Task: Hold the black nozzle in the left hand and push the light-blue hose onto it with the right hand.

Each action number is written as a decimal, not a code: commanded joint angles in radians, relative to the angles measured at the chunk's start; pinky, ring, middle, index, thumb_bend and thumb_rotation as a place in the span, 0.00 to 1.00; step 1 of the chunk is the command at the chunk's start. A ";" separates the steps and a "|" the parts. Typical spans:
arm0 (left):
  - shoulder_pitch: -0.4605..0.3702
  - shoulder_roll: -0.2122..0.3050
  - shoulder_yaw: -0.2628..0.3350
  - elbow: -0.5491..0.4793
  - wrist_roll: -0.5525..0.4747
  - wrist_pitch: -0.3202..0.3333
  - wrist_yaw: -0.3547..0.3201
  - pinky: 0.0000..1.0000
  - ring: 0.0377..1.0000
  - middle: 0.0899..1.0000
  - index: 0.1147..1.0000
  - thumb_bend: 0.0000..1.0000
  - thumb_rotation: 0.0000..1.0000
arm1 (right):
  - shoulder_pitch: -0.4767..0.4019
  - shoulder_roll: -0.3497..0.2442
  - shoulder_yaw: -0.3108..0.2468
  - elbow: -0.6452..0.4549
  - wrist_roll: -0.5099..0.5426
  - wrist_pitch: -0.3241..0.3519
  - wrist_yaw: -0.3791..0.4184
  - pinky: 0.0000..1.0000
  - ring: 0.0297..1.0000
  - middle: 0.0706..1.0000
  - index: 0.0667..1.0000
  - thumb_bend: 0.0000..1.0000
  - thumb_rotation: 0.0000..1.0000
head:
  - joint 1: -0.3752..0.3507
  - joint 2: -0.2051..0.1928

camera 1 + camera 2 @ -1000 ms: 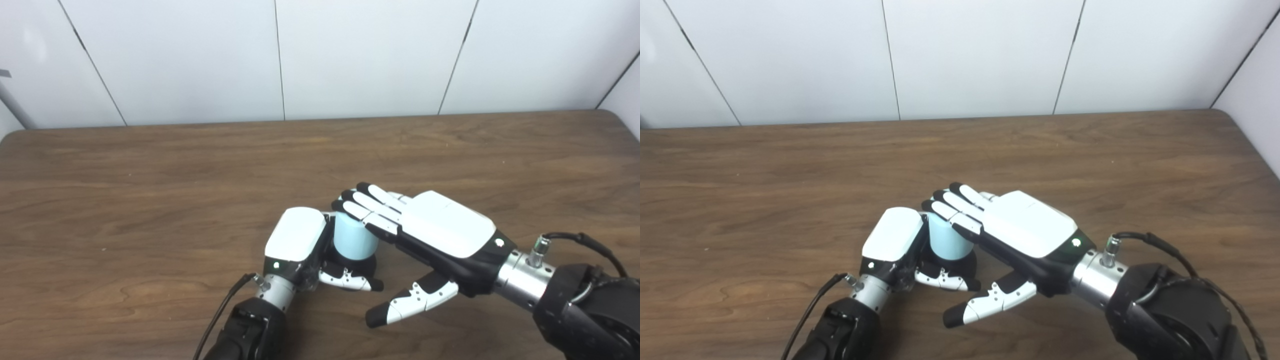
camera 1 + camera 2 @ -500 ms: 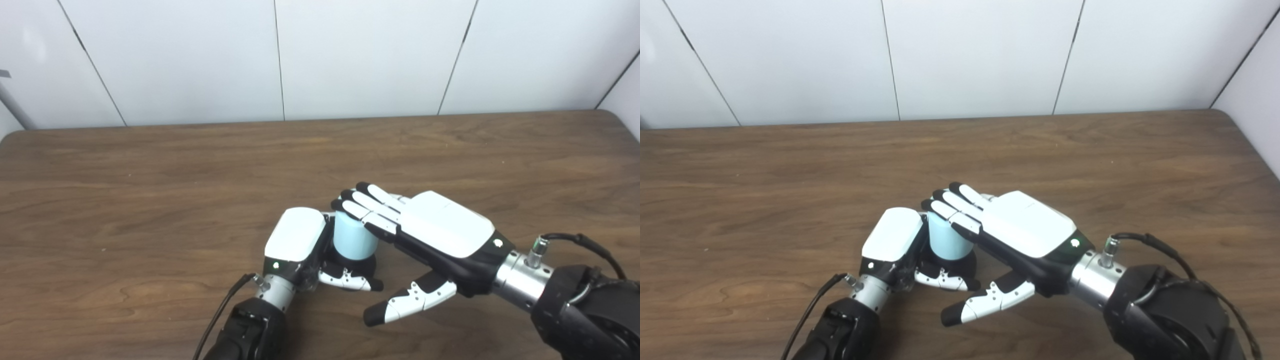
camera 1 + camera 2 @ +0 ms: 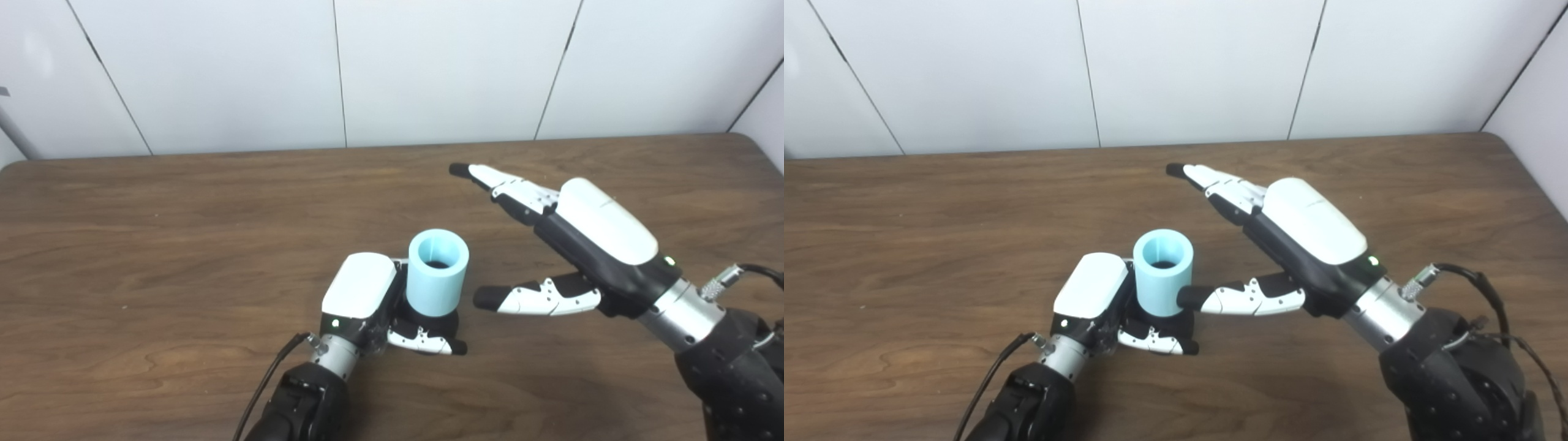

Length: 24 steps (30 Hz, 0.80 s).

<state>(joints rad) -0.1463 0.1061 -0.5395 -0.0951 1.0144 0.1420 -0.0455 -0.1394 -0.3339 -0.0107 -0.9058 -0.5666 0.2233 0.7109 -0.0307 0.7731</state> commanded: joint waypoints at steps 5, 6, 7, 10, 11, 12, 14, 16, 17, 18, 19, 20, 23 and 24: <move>0.024 0.034 0.004 0.041 0.016 0.021 -0.041 0.32 0.38 0.35 0.43 0.52 0.00 | -0.008 -0.038 0.009 -0.029 -0.037 0.004 0.000 0.80 0.92 0.95 0.97 0.51 0.79 | 0.006 0.003; 0.025 0.034 0.005 0.040 0.015 0.019 -0.037 0.31 0.37 0.35 0.43 0.52 0.00 | -0.005 -0.042 0.013 -0.029 -0.042 0.009 0.004 0.81 0.93 0.96 0.98 0.51 0.79 | 0.006 0.003; 0.025 0.035 0.007 0.039 0.014 0.017 -0.034 0.30 0.36 0.34 0.42 0.52 0.00 | -0.003 -0.044 0.016 -0.028 -0.045 0.011 0.005 0.80 0.93 0.96 0.98 0.52 0.80 | 0.005 0.004; 0.027 0.040 0.008 0.031 0.020 0.020 -0.035 0.39 0.47 0.41 0.43 0.53 0.00 | 0.008 -0.048 0.027 -0.021 -0.051 0.011 0.003 0.78 0.92 0.96 0.98 0.52 0.80 | 0.003 0.005; 0.029 0.042 0.008 0.028 0.023 0.021 -0.036 0.46 0.54 0.45 0.42 0.52 0.00 | 0.013 -0.047 0.031 -0.019 -0.051 0.013 0.004 0.77 0.92 0.95 0.98 0.53 0.81 | 0.004 0.005; 0.030 0.044 0.008 0.026 0.024 0.022 -0.036 0.51 0.59 0.52 0.42 0.52 0.03 | 0.015 -0.047 0.034 -0.018 -0.052 0.014 0.004 0.77 0.92 0.95 0.99 0.53 0.81 | 0.004 0.005; 0.030 0.051 0.001 0.020 0.040 0.019 -0.034 0.61 0.66 0.62 0.52 0.69 0.09 | 0.027 -0.047 0.039 -0.013 -0.052 0.016 0.004 0.77 0.92 0.95 0.99 0.53 0.83 | 0.003 0.005; 0.027 0.059 -0.006 0.019 0.053 0.011 -0.026 0.69 0.71 0.68 0.61 0.82 0.15 | 0.034 -0.048 0.043 -0.011 -0.055 0.016 0.003 0.77 0.92 0.95 0.99 0.53 0.84 | 0.003 0.006; 0.025 0.063 -0.008 0.020 0.060 0.006 -0.019 0.74 0.74 0.71 0.65 0.86 0.20 | 0.037 -0.048 0.045 -0.010 -0.058 0.015 0.002 0.77 0.92 0.95 0.99 0.53 0.84 | 0.002 0.006; 0.024 0.065 -0.010 0.021 0.066 0.000 -0.012 0.78 0.76 0.73 0.68 0.88 0.23 | 0.039 -0.047 0.047 -0.009 -0.062 0.014 0.001 0.77 0.92 0.95 0.99 0.53 0.85 | 0.002 0.006; 0.022 0.067 -0.010 0.022 0.074 -0.005 -0.003 0.83 0.78 0.75 0.70 0.91 0.26 | 0.042 -0.046 0.049 -0.009 -0.066 0.015 0.001 0.77 0.91 0.95 0.99 0.53 0.85 | 0.002 0.006; 0.022 0.067 -0.011 0.021 0.089 -0.006 0.004 0.86 0.80 0.76 0.72 0.93 0.28 | 0.044 -0.045 0.051 -0.007 -0.069 0.014 0.000 0.77 0.92 0.95 1.00 0.53 0.85 | 0.001 0.006; 0.023 0.061 -0.006 0.018 0.112 -0.005 0.010 0.94 0.86 0.80 0.76 0.96 0.36 | 0.050 -0.041 0.059 -0.002 -0.082 0.002 -0.007 0.76 0.91 0.95 1.00 0.53 0.86 | -0.002 0.006; 0.024 0.060 -0.004 0.016 0.115 -0.004 0.010 0.96 0.87 0.81 0.77 0.96 0.37 | 0.053 -0.039 0.062 -0.001 -0.087 0.000 -0.008 0.76 0.91 0.95 1.00 0.54 0.87 | -0.002 0.006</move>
<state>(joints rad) -0.1427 0.1414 -0.5575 -0.1026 1.1010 0.1078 -0.0127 -0.0755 -0.3690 0.0531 -0.8970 -0.6481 0.2395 0.7292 -0.0307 0.7777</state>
